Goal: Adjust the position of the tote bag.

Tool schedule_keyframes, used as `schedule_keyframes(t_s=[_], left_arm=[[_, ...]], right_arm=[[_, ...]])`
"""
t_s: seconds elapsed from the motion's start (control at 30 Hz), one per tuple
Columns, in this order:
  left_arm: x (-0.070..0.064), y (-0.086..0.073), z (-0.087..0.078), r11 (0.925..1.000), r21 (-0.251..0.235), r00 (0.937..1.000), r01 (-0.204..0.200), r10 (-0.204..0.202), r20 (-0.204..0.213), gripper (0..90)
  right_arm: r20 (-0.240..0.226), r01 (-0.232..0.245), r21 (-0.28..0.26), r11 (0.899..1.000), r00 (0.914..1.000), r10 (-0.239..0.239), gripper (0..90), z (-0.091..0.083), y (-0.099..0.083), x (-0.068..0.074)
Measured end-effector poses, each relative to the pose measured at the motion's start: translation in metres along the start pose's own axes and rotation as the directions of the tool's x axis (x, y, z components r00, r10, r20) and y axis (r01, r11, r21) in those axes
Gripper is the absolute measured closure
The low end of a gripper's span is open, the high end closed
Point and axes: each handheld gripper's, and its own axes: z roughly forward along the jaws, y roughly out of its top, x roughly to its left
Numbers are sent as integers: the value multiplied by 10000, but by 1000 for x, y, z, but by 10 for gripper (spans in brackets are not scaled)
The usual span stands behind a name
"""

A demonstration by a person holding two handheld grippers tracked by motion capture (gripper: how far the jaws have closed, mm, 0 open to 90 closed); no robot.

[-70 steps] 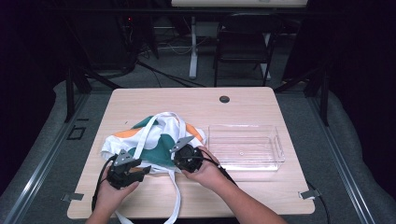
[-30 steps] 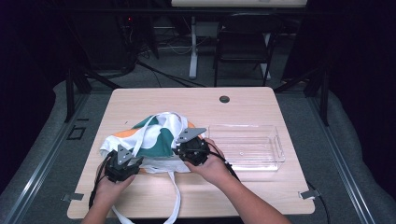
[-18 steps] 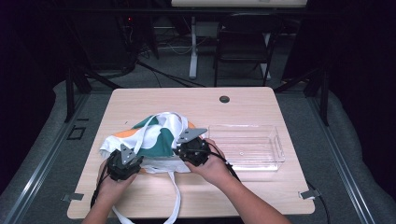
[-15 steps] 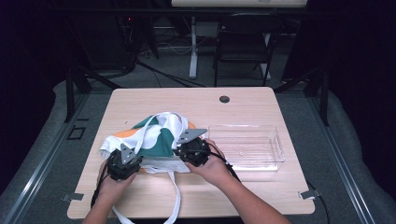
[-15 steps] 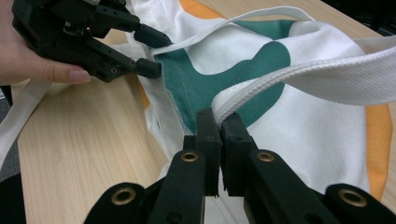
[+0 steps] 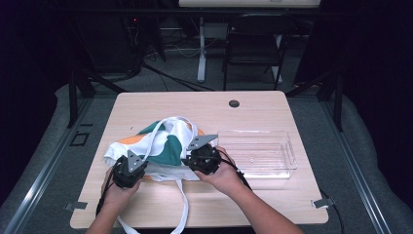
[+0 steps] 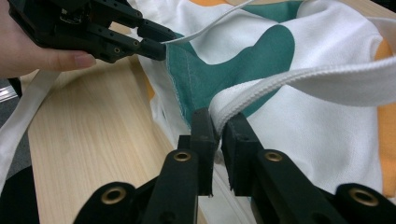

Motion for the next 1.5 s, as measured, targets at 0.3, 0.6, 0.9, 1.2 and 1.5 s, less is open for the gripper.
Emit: schedule_keyframes(t_s=[0.3, 0.6, 0.9, 1.2, 1.5], left_arm=[[2, 2, -1, 9999, 40, 9999, 133, -133, 71, 786], [6, 7, -6, 9994, 35, 9992, 338, -339, 214, 792], [9, 15, -13, 9996, 101, 9994, 267, -269, 210, 799], [13, 23, -15, 9989, 324, 9990, 335, -344, 282, 804], [21, 35, -22, 9984, 323, 9978, 457, -472, 462, 807]], right_arm=[[318, 197, -54, 9998, 9993, -195, 696, -23, -5, -3], [842, 2416, -416, 9695, 9677, -2376, 550, -23, 3, 13], [1232, 3866, -85, 9222, 9156, -3827, 513, -8, 12, 20], [1220, 4314, 524, 9006, 8924, -4345, 486, -1, 8, 17], [1387, 4873, 953, 8680, 8570, -4963, 478, 4, 3, 15]])
